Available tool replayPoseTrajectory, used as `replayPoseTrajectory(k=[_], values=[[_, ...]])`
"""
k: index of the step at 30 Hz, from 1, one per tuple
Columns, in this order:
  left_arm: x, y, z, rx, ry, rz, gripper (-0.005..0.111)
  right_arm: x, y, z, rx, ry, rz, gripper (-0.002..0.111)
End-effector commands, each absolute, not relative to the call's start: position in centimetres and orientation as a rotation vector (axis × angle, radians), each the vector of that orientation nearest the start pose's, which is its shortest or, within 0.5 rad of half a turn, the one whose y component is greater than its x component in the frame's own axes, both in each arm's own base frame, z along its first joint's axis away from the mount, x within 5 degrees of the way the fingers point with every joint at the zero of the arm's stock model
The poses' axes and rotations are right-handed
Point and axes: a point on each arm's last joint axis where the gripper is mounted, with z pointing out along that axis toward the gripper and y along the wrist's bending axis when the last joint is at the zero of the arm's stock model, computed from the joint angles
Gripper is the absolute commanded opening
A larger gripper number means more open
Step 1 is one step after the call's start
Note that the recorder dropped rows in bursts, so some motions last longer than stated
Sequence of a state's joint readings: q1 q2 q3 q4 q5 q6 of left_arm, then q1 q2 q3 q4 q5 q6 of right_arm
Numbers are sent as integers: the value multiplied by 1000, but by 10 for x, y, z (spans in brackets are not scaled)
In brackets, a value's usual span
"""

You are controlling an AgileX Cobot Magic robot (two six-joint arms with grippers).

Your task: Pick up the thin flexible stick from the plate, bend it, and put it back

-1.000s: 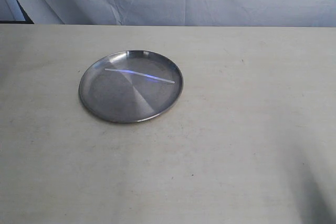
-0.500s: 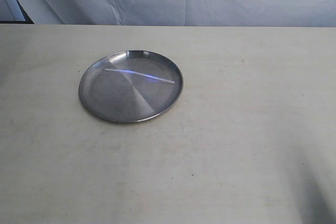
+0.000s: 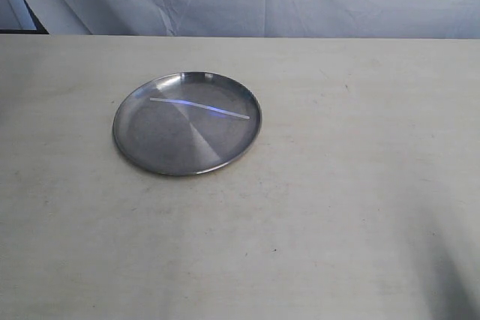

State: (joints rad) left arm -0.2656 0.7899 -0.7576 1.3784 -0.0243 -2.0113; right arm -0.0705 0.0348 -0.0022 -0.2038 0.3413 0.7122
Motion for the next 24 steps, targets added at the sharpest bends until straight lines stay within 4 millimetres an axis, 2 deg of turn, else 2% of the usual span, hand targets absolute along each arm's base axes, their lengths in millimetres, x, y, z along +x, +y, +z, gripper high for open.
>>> replayPoseTrajectory(k=[1, 4, 6, 8, 11, 14, 24], values=[[140, -30, 348, -683, 1510, -996, 0, 55, -11, 182, 580, 1752, 239, 0], [115, -18, 290, -956, 1472, -1120, 0, 55, -10, 182, 581, 1751, 240, 0], [99, -15, 262, -1006, 1424, -1176, 0, 55, -10, 182, 581, 1751, 240, 0], [91, -13, 250, -1005, 1386, -1190, 0, 55, -10, 182, 581, 1751, 240, 0], [83, -10, 242, -995, 1315, -1194, 0, 55, -10, 182, 581, 1751, 240, 0], [80, -8, 242, -969, 1257, -1178, 0, 55, -10, 182, 581, 1751, 240, 0], [80, -6, 238, -959, 1278, -1112, 0, 55, -10, 182, 581, 1751, 240, 0]])
